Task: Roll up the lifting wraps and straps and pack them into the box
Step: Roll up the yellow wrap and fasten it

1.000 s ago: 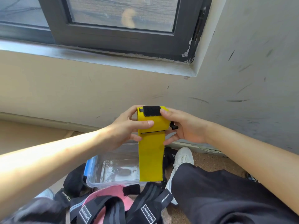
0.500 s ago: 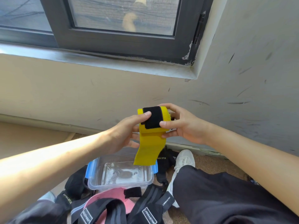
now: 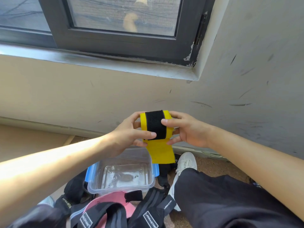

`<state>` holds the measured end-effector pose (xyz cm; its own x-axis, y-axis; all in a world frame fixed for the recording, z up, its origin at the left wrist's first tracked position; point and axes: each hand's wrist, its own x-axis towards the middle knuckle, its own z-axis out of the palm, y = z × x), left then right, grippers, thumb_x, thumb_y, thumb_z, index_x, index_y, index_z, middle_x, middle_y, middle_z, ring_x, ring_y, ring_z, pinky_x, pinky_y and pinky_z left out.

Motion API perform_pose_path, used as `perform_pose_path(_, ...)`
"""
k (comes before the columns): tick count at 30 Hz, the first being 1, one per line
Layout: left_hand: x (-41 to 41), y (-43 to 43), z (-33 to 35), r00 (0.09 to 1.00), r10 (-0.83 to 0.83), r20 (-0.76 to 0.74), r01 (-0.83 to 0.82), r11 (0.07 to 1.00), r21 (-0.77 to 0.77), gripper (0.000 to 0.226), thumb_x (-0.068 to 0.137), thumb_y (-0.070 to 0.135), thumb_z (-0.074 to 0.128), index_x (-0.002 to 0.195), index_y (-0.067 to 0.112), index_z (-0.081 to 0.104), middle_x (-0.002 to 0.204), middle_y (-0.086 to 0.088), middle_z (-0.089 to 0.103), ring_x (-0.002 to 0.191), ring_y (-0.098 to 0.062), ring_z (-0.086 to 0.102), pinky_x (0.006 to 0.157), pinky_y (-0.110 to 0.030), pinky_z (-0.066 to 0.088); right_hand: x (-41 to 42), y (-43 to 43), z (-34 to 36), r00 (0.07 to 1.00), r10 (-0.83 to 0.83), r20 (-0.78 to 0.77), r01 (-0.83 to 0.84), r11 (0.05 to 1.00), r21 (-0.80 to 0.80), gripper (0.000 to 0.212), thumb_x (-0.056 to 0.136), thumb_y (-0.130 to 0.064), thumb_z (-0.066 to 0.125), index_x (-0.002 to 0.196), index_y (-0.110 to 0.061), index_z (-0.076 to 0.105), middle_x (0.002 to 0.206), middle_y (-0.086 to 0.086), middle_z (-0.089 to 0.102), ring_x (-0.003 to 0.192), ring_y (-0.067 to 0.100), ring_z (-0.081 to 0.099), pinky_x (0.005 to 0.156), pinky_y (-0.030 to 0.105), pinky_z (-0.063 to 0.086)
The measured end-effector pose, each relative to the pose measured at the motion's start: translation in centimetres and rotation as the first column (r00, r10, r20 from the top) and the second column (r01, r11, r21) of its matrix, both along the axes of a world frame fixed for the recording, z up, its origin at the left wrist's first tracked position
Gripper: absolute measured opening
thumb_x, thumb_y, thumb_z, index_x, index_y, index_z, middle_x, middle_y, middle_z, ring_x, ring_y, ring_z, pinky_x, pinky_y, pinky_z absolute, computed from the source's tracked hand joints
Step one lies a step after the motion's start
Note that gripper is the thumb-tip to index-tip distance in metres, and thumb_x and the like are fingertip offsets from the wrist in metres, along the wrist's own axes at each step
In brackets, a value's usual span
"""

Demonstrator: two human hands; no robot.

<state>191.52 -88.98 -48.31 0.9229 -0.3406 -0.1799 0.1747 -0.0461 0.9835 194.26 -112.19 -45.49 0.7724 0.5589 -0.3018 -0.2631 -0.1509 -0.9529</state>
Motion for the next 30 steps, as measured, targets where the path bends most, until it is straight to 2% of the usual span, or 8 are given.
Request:
perform_pose_path(3, -0.1, -0.1, 0.3, 0.997, -0.06, -0.058, 0.061, 0.998, 0.03, 0.065, 0.076, 0.041, 0.077, 0.136, 0.036, 0.054, 0.125, 0.0, 0.072, 0.109, -0.022, 0.073, 0.075, -0.034, 0.059, 0.3, -0.2, -0.2, 0.999, -0.028, 0.023, 0.027, 0.999, 0.037, 0.052, 0.086, -0.028, 0.073, 0.136, -0.021, 0.06, 0.127, 0.014, 0.068, 0.107, 0.032, 0.07, 0.075, 0.037, 0.061)
perform_pose_path(7, -0.3, -0.2, 0.6, 0.979, -0.116, -0.166, 0.124, 0.992, 0.038, 0.061, 0.08, 0.063, 0.061, 0.132, 0.031, 0.061, 0.121, -0.005, 0.075, 0.11, -0.025, 0.073, 0.082, -0.038, 0.058, 0.5, -0.5, -0.4, 0.997, -0.029, 0.073, 0.024, 0.998, 0.065, 0.058, 0.082, -0.017, 0.075, 0.137, -0.018, 0.057, 0.125, 0.014, 0.063, 0.118, 0.037, 0.067, 0.089, 0.047, 0.061)
perform_pose_path(13, 0.0, -0.3, 0.2, 0.987, -0.054, -0.149, 0.058, 0.998, 0.021, 0.058, 0.079, 0.055, 0.067, 0.131, 0.029, 0.062, 0.119, -0.01, 0.075, 0.111, -0.034, 0.072, 0.099, -0.052, 0.054, 0.5, -0.4, -0.4, 0.99, 0.002, 0.144, -0.002, 1.0, -0.006, 0.065, 0.079, -0.01, 0.08, 0.138, -0.021, 0.055, 0.138, 0.02, 0.051, 0.116, 0.035, 0.068, 0.087, 0.046, 0.06)
perform_pose_path(17, 0.0, -0.2, -0.1, 0.993, -0.02, -0.114, 0.018, 1.0, -0.021, 0.058, 0.077, 0.045, 0.074, 0.131, 0.032, 0.061, 0.123, -0.005, 0.074, 0.107, -0.029, 0.073, 0.078, -0.038, 0.059, 0.1, -0.4, 0.1, 0.999, 0.05, 0.018, -0.049, 0.997, -0.053, 0.052, 0.09, -0.04, 0.069, 0.139, -0.027, 0.057, 0.137, 0.013, 0.06, 0.113, 0.035, 0.069, 0.08, 0.043, 0.061)
perform_pose_path(21, -0.1, 0.0, -0.3, 0.997, 0.016, -0.076, -0.022, 0.996, -0.082, 0.065, 0.075, 0.029, 0.08, 0.135, 0.029, 0.056, 0.126, -0.005, 0.072, 0.113, -0.029, 0.072, 0.083, -0.044, 0.058, -0.1, -0.3, 0.4, 0.997, 0.019, -0.077, -0.027, 0.994, -0.108, 0.059, 0.091, -0.063, 0.059, 0.135, -0.024, 0.061, 0.122, 0.014, 0.066, 0.097, 0.031, 0.073, 0.076, 0.042, 0.06)
perform_pose_path(23, -0.1, 0.0, -0.4, 0.999, 0.014, -0.051, -0.018, 0.997, -0.08, 0.067, 0.074, 0.024, 0.082, 0.135, 0.029, 0.055, 0.125, -0.007, 0.071, 0.112, -0.029, 0.072, 0.086, -0.047, 0.059, -0.1, -0.2, 0.3, 0.998, 0.009, -0.066, -0.017, 0.993, -0.119, 0.058, 0.089, -0.059, 0.064, 0.133, -0.021, 0.061, 0.116, 0.012, 0.068, 0.093, 0.027, 0.074, 0.075, 0.04, 0.06)
perform_pose_path(26, -0.1, -0.1, -0.1, 0.999, -0.01, -0.041, 0.009, 0.999, -0.042, 0.069, 0.07, 0.026, 0.084, 0.133, 0.032, 0.055, 0.125, -0.004, 0.071, 0.111, -0.028, 0.072, 0.079, -0.041, 0.06, 0.1, -0.2, 0.1, 0.999, -0.016, -0.034, 0.013, 0.997, -0.08, 0.058, 0.085, -0.043, 0.068, 0.135, -0.015, 0.06, 0.111, 0.012, 0.066, 0.09, 0.027, 0.07, 0.07, 0.036, 0.06)
perform_pose_path(30, -0.1, -0.1, 0.5, 0.99, -0.078, -0.121, 0.077, 0.997, -0.008, 0.075, 0.07, 0.059, 0.076, 0.137, 0.035, 0.054, 0.129, -0.001, 0.071, 0.11, -0.03, 0.073, 0.074, -0.037, 0.058, 0.4, -0.4, 0.0, 0.999, -0.049, -0.01, 0.049, 0.999, -0.003, 0.06, 0.08, -0.027, 0.073, 0.138, -0.02, 0.055, 0.118, 0.01, 0.066, 0.095, 0.028, 0.071, 0.069, 0.034, 0.06)
